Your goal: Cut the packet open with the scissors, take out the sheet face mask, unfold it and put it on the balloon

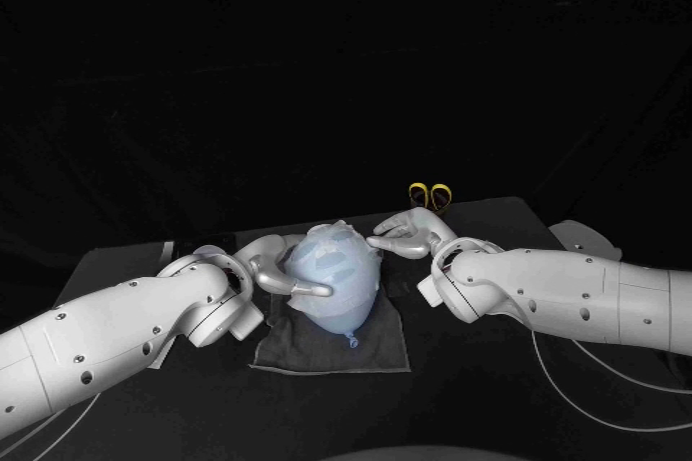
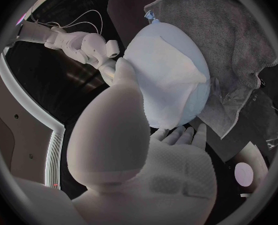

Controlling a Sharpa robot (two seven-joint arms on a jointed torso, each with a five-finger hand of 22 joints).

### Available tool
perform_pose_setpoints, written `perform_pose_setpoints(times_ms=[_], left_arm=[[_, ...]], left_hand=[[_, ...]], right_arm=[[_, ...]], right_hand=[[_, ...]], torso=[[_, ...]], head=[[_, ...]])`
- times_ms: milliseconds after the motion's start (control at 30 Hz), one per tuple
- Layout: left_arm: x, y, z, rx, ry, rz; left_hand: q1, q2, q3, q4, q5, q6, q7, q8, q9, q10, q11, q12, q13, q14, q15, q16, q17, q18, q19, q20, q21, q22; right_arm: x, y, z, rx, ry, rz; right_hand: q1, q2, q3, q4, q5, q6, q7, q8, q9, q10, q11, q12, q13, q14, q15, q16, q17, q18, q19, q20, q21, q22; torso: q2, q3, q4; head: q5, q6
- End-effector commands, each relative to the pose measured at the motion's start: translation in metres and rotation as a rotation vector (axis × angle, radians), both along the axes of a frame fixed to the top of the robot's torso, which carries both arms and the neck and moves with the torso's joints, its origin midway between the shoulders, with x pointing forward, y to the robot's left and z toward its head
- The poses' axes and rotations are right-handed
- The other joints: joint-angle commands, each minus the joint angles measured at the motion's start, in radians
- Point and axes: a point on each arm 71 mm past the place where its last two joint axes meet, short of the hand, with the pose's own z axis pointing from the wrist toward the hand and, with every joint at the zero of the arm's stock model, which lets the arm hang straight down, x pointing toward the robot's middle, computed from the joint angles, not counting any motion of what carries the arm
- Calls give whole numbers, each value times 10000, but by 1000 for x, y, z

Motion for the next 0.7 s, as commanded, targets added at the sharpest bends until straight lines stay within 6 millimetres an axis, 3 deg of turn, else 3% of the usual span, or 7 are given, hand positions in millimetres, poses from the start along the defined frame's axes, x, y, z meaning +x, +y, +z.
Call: perform_pose_setpoints(times_ms=[33, 333, 700], left_arm=[[-2, -3, 0, -194, -14, -164], [-2, 0, 7, -1469, -485, -65], [-3, 5, 14, -2525, -564, -121]], left_hand=[[116, -12, -10, -16, -36, 0, 1344, 50, 7, -1, 81, -31, 10, 41, -42, -5, 19, -90, -60, 19, -35, -8], [252, -9, -1, -17, -31, 77, 1442, 91, 37, 73, 180, -12, 25, 84, 13, 11, 36, -88, -62, 19, -34, -8], [308, -9, -5, -17, -32, 103, 1476, 106, 48, 98, 210, -7, 30, 88, 38, 13, 39, -88, -72, 18, -35, -10]], right_arm=[[-1, 0, 2, 370, -245, 92], [-2, -12, 8, 489, -857, -558], [-8, -13, 10, 886, -772, -388]], right_hand=[[1, 97, 3, 37, -42, -48, 618, 66, -4, -28, -2, -53, -1, -50, 6, -15, -9, 23, -22, 6, -20, -19], [323, 373, 179, -18, -40, -66, 588, 105, -13, -36, -34, -35, -5, 33, -28, 41, -3, 55, 72, -1, 40, -23], [279, 374, 164, 38, -43, -79, 594, 111, -23, -51, -29, -39, -8, 46, -32, 48, -7, 61, 104, 1, 62, -26]], torso=[[6, -11, 5], [5, -22, 8], [-7, -5, 8]], head=[[-9, 26], [-38, 63], [-64, 80]])
